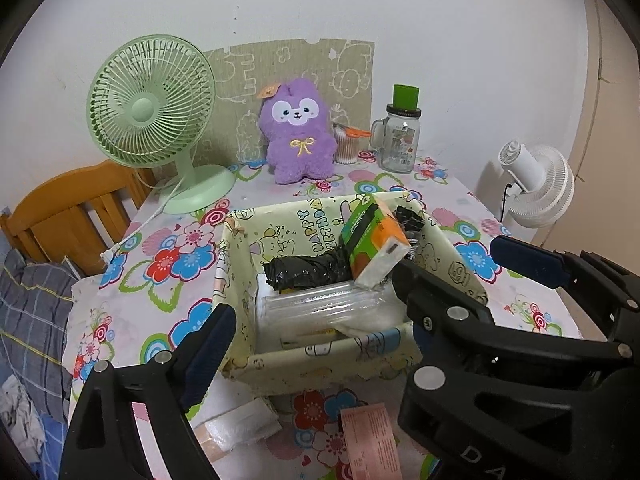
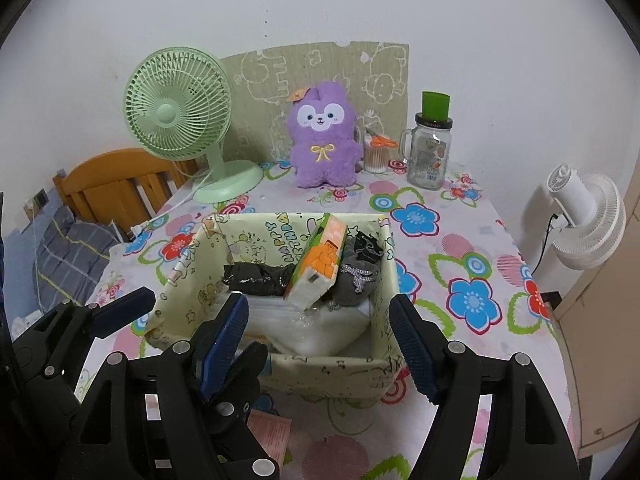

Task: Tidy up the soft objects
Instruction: 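Withdraw both open tools from the box back toward remaining items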

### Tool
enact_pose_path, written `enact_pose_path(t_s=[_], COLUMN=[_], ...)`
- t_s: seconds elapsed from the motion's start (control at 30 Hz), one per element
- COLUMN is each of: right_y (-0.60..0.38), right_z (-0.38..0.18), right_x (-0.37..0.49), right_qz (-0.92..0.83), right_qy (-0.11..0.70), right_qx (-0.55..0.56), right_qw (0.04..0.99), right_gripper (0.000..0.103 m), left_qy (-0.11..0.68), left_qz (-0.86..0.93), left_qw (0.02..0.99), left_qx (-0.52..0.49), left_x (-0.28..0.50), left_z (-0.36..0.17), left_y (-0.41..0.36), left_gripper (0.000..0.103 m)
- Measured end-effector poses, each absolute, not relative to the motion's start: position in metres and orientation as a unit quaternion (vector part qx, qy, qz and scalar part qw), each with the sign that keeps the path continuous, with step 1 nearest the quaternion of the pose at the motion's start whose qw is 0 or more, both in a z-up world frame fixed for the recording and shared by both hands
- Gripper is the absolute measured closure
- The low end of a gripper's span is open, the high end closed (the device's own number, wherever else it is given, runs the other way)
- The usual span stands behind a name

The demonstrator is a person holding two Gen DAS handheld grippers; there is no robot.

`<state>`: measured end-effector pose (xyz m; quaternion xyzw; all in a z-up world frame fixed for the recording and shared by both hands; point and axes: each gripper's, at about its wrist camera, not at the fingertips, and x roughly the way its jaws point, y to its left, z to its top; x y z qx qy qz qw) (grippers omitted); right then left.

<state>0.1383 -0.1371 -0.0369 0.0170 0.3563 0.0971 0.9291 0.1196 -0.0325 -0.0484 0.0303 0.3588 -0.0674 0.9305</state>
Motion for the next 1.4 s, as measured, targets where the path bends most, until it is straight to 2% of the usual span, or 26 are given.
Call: enact_pose_path(t_s=[0.27,0.43,1.4], right_y=[-0.138,-0.136,-0.115], right_z=[-0.031,-0.029,-0.053], right_x=[0.12,0.106,0.061], right_qz=[0.097,0.094,0.103], right_qy=[0.346,0.336,0.352], right_qx=[0.016,0.012,0.003], right_qw=[0.933,0.937,0.93], right_gripper=[0.026,0.02,0.016], left_qy=[0.349,0.347,0.359], left_qz=[-0.065,-0.053,-0.039], left_qw=[0.934,0.936,0.931], left_qx=[0.031,0.036,0.045], left_x=[0.101,0.09,0.046], left_z=[-0.044,-0.043,-0.075], left_y=[-0.033,-0.032,-0.013], left_gripper=[0.01,0.009,0.007])
